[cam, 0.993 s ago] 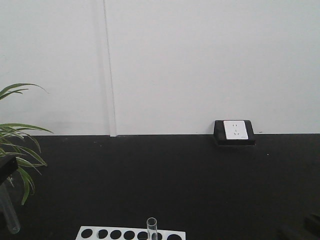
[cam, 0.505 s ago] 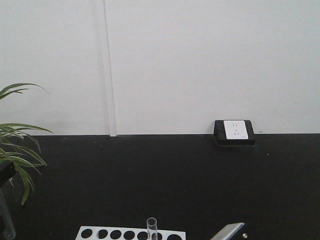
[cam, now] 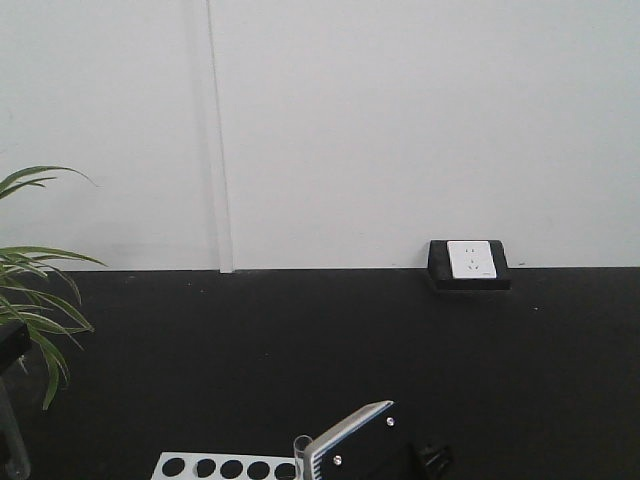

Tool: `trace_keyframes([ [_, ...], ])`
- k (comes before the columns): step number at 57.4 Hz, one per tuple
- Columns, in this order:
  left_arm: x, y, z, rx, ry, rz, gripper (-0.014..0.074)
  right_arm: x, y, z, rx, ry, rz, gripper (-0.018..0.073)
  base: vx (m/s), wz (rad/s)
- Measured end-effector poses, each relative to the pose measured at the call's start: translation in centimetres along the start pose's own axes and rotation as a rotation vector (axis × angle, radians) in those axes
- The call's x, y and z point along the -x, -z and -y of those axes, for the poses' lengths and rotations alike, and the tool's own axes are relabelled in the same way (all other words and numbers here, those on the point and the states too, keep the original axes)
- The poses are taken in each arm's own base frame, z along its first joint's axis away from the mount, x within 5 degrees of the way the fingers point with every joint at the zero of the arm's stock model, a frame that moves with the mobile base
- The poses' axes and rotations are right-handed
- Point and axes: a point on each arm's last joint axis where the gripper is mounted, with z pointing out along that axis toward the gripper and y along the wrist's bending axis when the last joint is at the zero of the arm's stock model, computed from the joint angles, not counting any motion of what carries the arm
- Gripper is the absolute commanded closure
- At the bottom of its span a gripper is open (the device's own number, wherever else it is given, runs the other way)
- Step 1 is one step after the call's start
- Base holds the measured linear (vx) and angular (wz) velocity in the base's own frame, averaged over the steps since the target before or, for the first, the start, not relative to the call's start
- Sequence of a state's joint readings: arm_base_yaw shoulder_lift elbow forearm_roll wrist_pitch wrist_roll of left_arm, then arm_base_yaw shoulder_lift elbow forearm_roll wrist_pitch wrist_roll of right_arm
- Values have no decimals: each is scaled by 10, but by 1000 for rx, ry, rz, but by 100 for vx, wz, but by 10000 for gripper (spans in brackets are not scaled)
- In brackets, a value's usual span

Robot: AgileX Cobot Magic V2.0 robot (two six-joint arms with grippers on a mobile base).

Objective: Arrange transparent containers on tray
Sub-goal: 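Reach the right gripper to another test tube in the rack and grasp, then lift the test tube up out of the rack with the right gripper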

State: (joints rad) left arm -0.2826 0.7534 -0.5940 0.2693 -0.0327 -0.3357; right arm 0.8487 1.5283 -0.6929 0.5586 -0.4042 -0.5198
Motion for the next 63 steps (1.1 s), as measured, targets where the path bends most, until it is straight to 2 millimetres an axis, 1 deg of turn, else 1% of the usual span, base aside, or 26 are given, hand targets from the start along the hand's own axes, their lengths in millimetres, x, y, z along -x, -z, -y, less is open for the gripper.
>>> trace_keyframes([
  [12, 0, 0, 0, 0, 1, 0, 486, 0, -16, -2, -15, 3, 5, 27, 0, 0],
  [20, 0, 0, 0, 0, 1, 0, 486, -4, -21, -2, -30, -22, 9, 34, 0, 0],
  [27, 0, 0, 0, 0, 1, 0, 486, -6, -24, -1, -42, -54, 17, 64, 0, 0],
  [42, 0, 0, 0, 0, 1, 0, 486, -11, -28, -2, -46, -94, 5, 185, 0, 0],
  [57, 0, 0, 0, 0, 2, 0, 486, -10, -28, -2, -46, -93, 7, 356, 0, 0],
  [63, 0, 0, 0, 0, 2, 0, 486, -10, -28, -2, -46, -93, 7, 411, 0, 0],
])
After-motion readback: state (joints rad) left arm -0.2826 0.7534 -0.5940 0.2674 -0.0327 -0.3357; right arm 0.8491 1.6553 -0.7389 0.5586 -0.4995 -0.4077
